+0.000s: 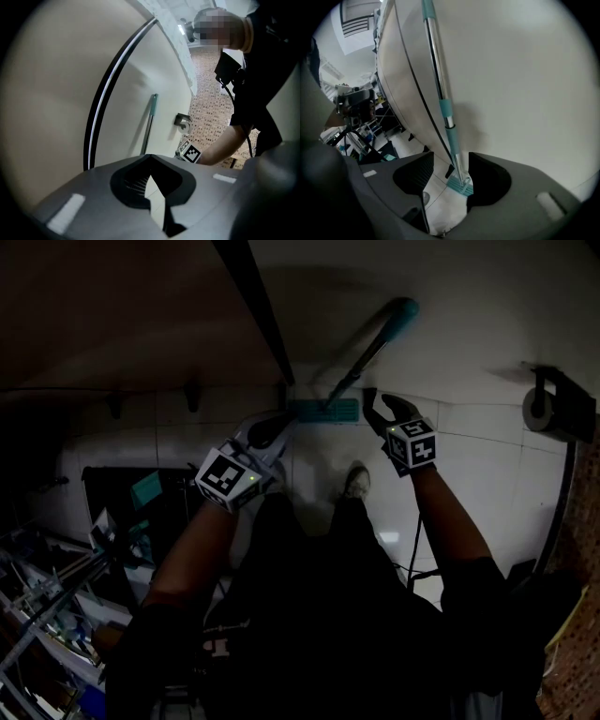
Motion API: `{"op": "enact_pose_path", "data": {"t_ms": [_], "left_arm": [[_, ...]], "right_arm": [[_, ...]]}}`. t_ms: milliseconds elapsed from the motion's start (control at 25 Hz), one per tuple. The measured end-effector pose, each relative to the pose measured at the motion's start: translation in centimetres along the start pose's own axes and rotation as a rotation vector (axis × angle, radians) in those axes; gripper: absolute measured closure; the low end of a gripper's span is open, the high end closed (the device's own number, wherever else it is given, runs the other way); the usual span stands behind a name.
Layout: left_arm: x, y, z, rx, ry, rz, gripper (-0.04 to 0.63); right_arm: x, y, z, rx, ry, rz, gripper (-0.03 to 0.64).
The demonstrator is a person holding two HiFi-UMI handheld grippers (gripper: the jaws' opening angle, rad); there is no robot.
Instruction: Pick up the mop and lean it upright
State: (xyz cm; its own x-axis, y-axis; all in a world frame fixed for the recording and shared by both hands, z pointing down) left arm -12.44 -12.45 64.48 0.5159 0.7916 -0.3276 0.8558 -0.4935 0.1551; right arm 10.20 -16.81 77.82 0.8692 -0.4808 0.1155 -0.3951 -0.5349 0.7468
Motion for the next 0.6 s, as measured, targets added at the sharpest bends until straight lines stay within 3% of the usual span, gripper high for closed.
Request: {"op": "enact_pose_path", "data": {"t_ms": [400,600], "left_arm": [[3.8,0.1,11.3,0.081,0.101,-0.032,0.595],[6.4,-0.8,17.6,0.124,0.207,-0.034,0.595]], "right_arm": [[-2.0,-13.8,11.6,0.285,-0.014,0.058,0.438],[-2.8,-21.7,17.1,0.408,-0.062,0.073,0.493]]}}
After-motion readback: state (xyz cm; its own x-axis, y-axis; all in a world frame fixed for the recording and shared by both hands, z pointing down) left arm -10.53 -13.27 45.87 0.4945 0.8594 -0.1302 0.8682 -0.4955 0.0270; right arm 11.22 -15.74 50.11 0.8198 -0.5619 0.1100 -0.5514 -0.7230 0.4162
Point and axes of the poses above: the fingertips, and each gripper's own axes: y forward along the fingers, x to its right, z out of its top, the point moved 4 cm from there along -y, backward along the fingers, and after that the axes turned 9 degrees about -z, right-handed, at the moved point
